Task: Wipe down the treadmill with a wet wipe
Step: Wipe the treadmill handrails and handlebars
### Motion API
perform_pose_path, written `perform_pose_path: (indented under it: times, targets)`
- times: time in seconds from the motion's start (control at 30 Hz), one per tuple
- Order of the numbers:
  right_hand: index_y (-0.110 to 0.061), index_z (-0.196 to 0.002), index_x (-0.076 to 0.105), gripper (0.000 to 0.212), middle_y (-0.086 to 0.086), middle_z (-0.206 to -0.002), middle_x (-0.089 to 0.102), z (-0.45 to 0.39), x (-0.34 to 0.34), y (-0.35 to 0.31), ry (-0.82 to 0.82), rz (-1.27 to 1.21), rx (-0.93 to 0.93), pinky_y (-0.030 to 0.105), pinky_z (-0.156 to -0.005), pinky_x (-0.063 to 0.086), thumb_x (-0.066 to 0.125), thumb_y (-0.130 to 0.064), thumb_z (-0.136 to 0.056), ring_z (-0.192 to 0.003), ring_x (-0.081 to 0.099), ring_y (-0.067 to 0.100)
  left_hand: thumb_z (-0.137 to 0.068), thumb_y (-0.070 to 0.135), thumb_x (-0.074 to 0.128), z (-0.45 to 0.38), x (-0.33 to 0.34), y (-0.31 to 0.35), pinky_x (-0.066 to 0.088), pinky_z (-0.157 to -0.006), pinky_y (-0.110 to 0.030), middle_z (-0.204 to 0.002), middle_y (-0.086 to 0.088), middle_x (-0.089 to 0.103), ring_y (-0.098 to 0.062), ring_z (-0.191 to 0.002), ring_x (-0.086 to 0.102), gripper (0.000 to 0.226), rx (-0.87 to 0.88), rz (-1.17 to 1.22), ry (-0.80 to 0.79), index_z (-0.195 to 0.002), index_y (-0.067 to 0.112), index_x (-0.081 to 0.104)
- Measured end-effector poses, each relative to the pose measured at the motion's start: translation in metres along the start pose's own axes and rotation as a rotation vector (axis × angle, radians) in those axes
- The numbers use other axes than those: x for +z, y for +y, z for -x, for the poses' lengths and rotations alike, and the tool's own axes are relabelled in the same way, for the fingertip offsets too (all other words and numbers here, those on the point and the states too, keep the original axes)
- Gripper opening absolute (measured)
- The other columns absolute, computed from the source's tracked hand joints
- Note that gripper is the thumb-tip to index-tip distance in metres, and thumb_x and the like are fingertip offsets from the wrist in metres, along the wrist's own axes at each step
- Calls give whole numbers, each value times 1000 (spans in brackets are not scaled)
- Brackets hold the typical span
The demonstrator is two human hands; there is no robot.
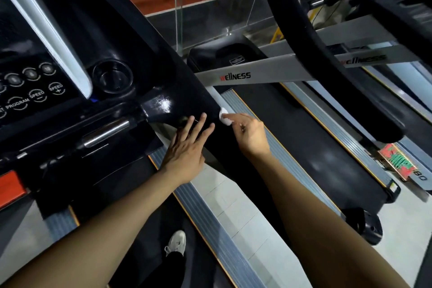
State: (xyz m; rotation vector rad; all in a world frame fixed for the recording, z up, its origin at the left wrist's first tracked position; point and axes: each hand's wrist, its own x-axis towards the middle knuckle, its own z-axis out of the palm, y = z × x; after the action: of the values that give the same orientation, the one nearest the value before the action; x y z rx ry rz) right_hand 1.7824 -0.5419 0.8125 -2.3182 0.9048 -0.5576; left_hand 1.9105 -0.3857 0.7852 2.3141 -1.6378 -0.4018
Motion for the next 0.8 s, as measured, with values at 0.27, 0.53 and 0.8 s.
perform_pose_path:
  times: [0.27, 0.53, 0.8]
  targets:
    - [-26, -108, 74, 34, -3, -110, 71, 125, -48, 59, -19, 73, 63, 29, -85, 52, 49, -12, -90, -98, 67, 18, -96, 20, 56, 0, -1, 21, 17, -124, -53, -169, 5, -18, -22, -157, -10, 83, -92, -67, -10, -162, 29, 6]
    - [-23, -108, 76, 28, -9, -107, 68, 253, -107, 120, 5, -24, -19, 35, -82, 55, 73, -5, -88, -99, 67, 7, -101, 23, 48, 33, 42, 102, 14, -124, -46, -171, -2, -2, -26, -157, 2, 71, -139, -71, 11, -162, 24, 11]
    - [-40, -117, 71, 47, -20, -113, 61, 341, -167, 140, -113, 95, -57, 22, -80, 51, 44, -69, -91, -99, 60, -3, -101, 20, 48, 114, 123, 202, 17, -126, -43, -171, 0, -8, -26, -157, 3, 81, -119, 20, 4, -163, 27, -4]
